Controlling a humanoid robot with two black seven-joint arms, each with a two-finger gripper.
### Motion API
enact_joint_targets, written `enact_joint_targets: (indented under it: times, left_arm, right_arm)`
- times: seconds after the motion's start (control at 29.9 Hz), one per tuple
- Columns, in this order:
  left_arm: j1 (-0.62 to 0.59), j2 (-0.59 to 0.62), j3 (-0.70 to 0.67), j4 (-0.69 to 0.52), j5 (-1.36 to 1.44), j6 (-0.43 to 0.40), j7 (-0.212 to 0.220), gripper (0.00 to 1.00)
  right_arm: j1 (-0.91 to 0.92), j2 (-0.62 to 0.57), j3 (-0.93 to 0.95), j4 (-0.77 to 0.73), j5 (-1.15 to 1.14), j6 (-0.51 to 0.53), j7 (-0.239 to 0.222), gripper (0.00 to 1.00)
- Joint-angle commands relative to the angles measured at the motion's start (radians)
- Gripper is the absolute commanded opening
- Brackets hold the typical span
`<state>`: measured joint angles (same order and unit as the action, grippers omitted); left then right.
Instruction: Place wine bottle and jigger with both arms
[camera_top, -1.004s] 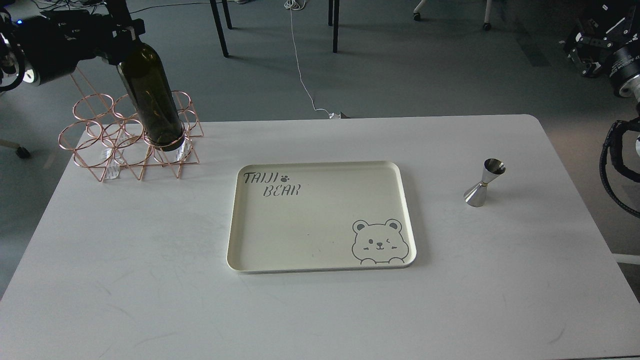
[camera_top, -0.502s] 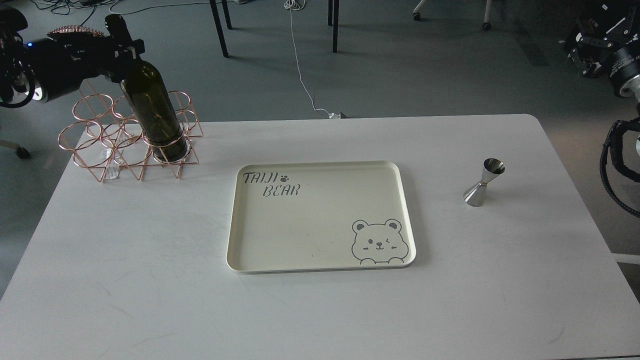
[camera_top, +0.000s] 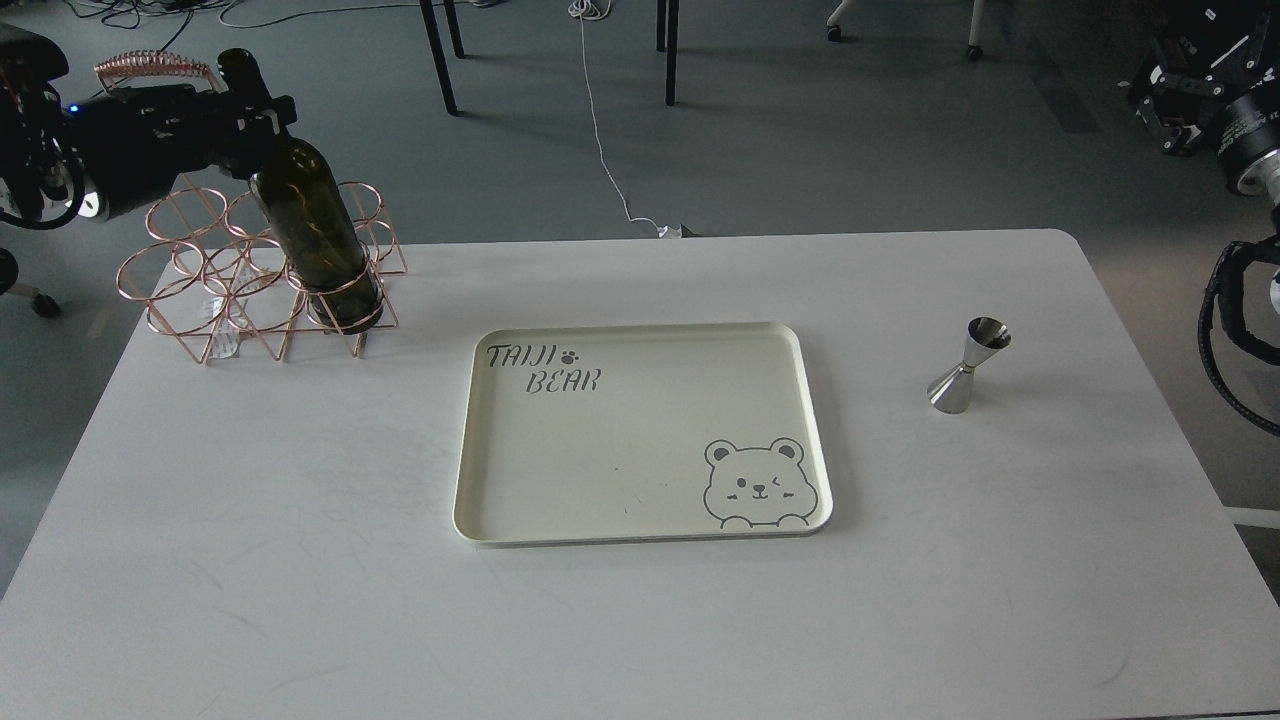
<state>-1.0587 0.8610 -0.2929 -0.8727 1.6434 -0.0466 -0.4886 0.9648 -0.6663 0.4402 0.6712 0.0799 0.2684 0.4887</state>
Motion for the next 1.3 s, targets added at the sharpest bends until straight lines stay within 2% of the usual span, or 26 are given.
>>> enact_joint_targets:
  times: [0.0, 0.07, 0.1, 0.13, 0.17, 0.43, 0.54, 0.74, 0.97, 1.27]
  left_arm:
    - [0.0, -0.004, 0.0, 0.001, 0.001, 0.022, 0.0, 0.26]
    - [0.0, -0.004, 0.0, 0.001, 0.0, 0.027, 0.0, 0.32]
    - [0.0, -0.004, 0.0, 0.001, 0.0, 0.025, 0.0, 0.43]
    - [0.0, -0.004, 0.0, 0.001, 0.0, 0.025, 0.0, 0.61]
    - [0.0, -0.004, 0.0, 0.001, 0.0, 0.027, 0.0, 0.73]
    - [0.0, -0.004, 0.0, -0.002, 0.0, 0.025, 0.0, 0.75]
    - [-0.003, -0.004, -0.017, -0.005, -0.029, 0.031, 0.0, 0.83]
    - [-0.029, 0.01, -0.022, -0.009, -0.371, 0.03, 0.0, 0.97]
    - [-0.072, 0.07, -0.025, -0.005, -0.678, 0.03, 0.0, 0.98]
    - [-0.058, 0.107, -0.077, 0.044, -1.183, 0.017, 0.002, 0.98]
  right_arm:
    - [0.0, -0.001, 0.0, -0.001, 0.0, 0.0, 0.0, 0.91]
    - [0.0, -0.001, 0.0, 0.001, 0.0, 0.0, 0.0, 0.91]
    - [0.0, -0.001, 0.0, -0.001, 0.0, 0.0, 0.0, 0.91]
    - [0.0, -0.001, 0.0, -0.001, 0.0, 0.0, 0.0, 0.91]
    - [0.0, -0.001, 0.0, -0.001, 0.0, 0.0, 0.0, 0.91]
    - [-0.006, -0.001, 0.0, 0.001, 0.0, 0.0, 0.0, 0.91]
    - [-0.006, -0.001, 0.0, 0.001, 0.0, 0.0, 0.0, 0.91]
    - [-0.006, -0.001, 0.0, 0.001, 0.0, 0.0, 0.0, 0.91]
    - [-0.006, -0.001, 0.005, -0.002, 0.0, -0.005, 0.0, 0.97]
    - [-0.011, 0.004, 0.071, -0.047, 0.003, -0.017, 0.0, 0.99]
